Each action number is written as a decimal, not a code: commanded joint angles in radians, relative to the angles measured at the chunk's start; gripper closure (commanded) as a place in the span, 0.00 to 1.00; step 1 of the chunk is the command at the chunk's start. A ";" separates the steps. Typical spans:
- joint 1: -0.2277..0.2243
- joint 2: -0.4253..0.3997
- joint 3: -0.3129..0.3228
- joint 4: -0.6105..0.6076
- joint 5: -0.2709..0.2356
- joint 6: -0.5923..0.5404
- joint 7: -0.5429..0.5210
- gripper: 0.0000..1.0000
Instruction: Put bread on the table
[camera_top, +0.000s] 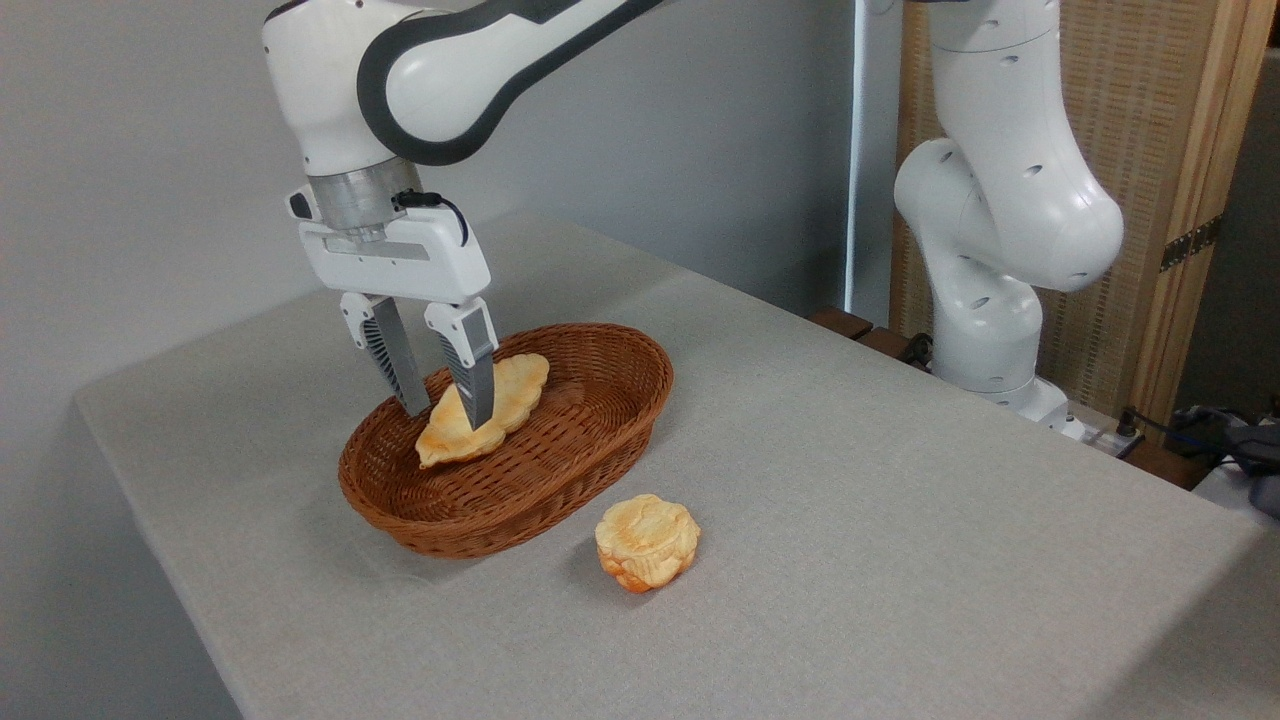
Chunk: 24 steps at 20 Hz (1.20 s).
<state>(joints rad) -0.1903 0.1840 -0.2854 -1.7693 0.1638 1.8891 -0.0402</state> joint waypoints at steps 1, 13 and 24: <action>-0.004 0.015 -0.001 -0.010 0.023 0.039 -0.017 0.00; -0.018 0.031 -0.001 -0.032 0.071 0.039 -0.006 0.31; -0.015 0.029 0.000 -0.030 0.071 0.038 -0.004 1.00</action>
<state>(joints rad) -0.2058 0.2198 -0.2859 -1.7858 0.2192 1.9013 -0.0401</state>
